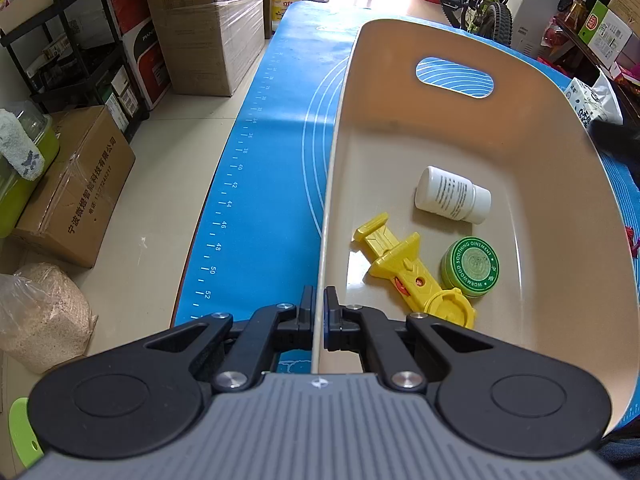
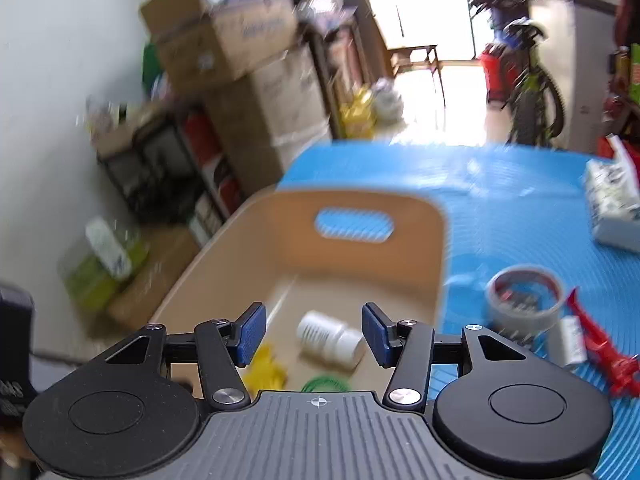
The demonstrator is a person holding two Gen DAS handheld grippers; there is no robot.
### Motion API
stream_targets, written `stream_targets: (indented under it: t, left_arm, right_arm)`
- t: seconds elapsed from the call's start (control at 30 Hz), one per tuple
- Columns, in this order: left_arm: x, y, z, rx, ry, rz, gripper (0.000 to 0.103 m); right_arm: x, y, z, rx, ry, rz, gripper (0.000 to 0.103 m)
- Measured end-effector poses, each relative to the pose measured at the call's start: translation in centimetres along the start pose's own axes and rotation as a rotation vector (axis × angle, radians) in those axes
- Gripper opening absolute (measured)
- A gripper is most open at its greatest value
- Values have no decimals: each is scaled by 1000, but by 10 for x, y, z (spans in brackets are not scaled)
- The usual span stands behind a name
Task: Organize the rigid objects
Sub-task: 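Carry the yellow tool with the right tool into the basket and release, then move the right tool to the tape roll and grasp its rim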
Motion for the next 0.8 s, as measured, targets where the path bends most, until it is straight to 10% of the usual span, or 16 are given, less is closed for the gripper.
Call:
stream_targets:
  t: [0.43,0.8]
  left_arm:
    - [0,0,0,0,0,0,5]
    - [-2,0,0,6,2,1,5]
  right_arm:
    - [6,11,-102,-232,-167,28,65]
    - [-14,66,-97,-192,-334,129,62]
Point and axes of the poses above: each gripper's, at about its wrist camera, not at the fingertips, and y roughly the way its jaws point, z to its left, x to its top, the point moved 3 cm from there along y, roughly the way its jaws point, and after that the axes turned 5 degrees about -z, right-handed, at the moved point
